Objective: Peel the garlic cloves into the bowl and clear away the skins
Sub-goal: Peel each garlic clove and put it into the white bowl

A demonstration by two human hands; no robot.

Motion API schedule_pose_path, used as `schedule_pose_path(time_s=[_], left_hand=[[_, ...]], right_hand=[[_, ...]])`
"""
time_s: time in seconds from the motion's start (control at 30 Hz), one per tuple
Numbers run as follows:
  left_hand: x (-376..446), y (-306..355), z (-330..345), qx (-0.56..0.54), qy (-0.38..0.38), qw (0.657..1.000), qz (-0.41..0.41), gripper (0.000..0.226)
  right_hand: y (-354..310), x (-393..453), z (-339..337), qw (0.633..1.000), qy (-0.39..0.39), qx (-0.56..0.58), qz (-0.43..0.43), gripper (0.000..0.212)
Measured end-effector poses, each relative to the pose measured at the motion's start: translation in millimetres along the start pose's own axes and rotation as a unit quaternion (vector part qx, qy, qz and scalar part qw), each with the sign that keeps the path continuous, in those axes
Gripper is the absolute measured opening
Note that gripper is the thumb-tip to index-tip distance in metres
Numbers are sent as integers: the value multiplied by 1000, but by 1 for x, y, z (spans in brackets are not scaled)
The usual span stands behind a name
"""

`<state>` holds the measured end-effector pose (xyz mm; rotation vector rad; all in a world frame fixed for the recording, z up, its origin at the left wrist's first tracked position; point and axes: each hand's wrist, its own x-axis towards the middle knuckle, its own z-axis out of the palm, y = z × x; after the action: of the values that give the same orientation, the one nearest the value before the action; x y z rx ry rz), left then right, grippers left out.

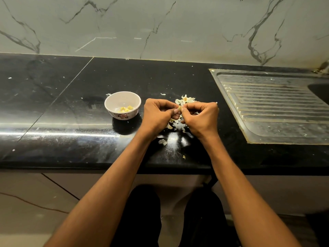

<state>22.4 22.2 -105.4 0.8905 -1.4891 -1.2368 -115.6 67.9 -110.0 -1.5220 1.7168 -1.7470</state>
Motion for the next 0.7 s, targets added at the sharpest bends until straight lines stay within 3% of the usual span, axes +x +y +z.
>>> schedule_pose_path(time_s=[0.33,0.7], left_hand=[[2,0,1,-18,2,1000,-20,11],[2,-4,2,16,13,1000,-6,15]], right_hand=[[-6,-2,4,996,12,-62,-66,10],[-6,-1,6,996,20,-72,-52,8]])
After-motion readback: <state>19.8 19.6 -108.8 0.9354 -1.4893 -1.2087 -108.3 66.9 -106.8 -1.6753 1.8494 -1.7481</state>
